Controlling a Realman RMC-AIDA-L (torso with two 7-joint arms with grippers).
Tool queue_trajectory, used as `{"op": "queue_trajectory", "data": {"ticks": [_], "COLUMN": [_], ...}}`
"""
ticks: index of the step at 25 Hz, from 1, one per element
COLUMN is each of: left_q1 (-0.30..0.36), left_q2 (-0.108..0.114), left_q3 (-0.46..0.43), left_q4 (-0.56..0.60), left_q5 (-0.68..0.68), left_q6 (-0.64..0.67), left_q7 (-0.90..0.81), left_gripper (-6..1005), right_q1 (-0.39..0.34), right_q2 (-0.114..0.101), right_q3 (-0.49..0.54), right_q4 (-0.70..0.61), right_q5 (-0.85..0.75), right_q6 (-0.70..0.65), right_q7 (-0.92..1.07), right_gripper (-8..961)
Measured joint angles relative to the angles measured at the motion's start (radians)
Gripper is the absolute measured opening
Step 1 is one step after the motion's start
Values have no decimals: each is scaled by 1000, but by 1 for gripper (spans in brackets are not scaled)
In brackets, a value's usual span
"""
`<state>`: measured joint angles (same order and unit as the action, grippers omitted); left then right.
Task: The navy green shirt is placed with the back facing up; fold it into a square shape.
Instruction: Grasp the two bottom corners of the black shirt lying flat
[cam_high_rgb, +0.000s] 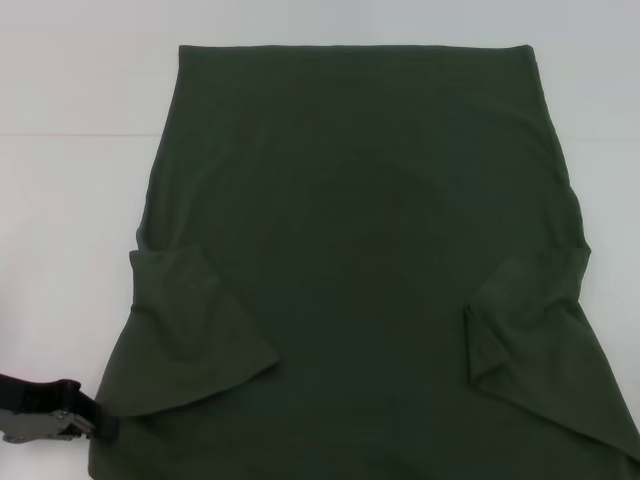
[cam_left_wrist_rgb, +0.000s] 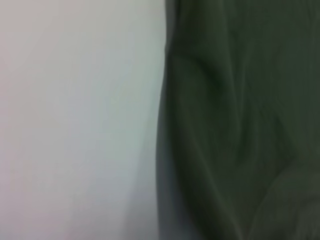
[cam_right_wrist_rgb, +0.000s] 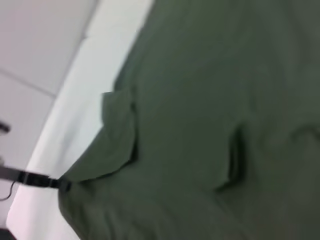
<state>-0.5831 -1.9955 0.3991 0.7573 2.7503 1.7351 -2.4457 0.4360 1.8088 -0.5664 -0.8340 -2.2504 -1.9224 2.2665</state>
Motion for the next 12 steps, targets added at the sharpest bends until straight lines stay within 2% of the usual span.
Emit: {"op": "queue_trajectory", "data": {"ticks": [3, 6, 8, 12], "left_q1": [-3, -4, -5, -5], "left_q2": [2, 3, 3, 3], "left_q3": [0, 0, 0, 0], "left_q4": [1, 2, 2, 2], "left_q5": [0, -5, -7, -9], "left_q6": [6, 6, 6, 7], "left_q7": [10, 14, 17, 23], "left_gripper": [28, 28, 28, 28], "right_q1": [2, 3, 6, 8], "right_q2": [-37, -54, -52, -26], "right_q3": [1, 2, 2, -7], "right_q4": [-4, -15, -20, -20], "right_q5": [-22, -77, -127, -198], "right_q6": [-25, -41, -43, -44], "right_q7": [93, 122, 125, 86], "right_gripper": [931, 931, 931, 892]}}
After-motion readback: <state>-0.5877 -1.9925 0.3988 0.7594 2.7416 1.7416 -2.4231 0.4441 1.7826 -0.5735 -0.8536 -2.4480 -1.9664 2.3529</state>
